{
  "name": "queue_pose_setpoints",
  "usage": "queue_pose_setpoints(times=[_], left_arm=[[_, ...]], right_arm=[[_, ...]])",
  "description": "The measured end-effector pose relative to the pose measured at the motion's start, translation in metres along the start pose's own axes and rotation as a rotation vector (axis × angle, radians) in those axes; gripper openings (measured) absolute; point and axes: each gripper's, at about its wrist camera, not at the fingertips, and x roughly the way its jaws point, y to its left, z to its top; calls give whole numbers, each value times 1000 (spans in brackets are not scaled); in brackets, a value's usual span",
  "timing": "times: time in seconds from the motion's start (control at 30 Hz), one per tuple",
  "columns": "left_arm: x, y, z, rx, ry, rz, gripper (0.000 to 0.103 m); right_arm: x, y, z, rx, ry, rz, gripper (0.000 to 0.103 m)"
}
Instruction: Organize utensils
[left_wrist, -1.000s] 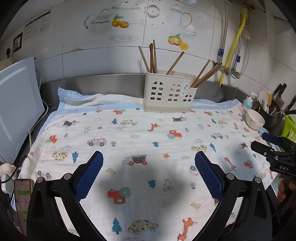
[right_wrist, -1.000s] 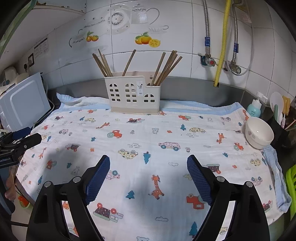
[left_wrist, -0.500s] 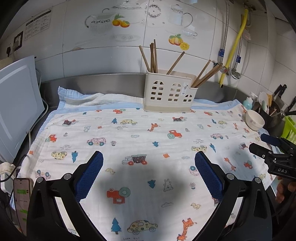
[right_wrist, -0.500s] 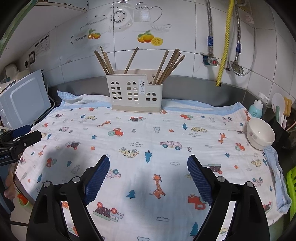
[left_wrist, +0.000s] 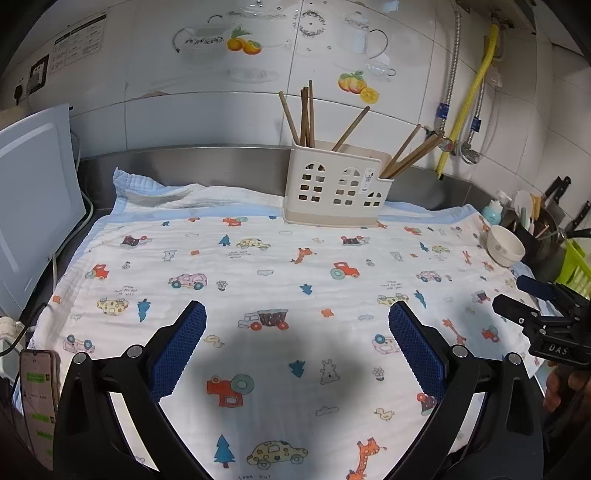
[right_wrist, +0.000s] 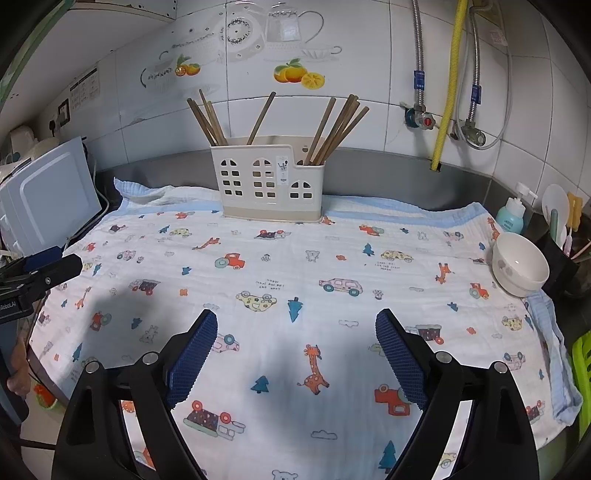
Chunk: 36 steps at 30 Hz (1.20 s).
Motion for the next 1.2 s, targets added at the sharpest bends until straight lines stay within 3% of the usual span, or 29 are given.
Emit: queue_pose_setpoints(times=[1.2], left_arm=[[15, 7, -5, -13, 27, -16, 98]], right_arm=[[12, -8, -2, 7, 24, -2, 87]])
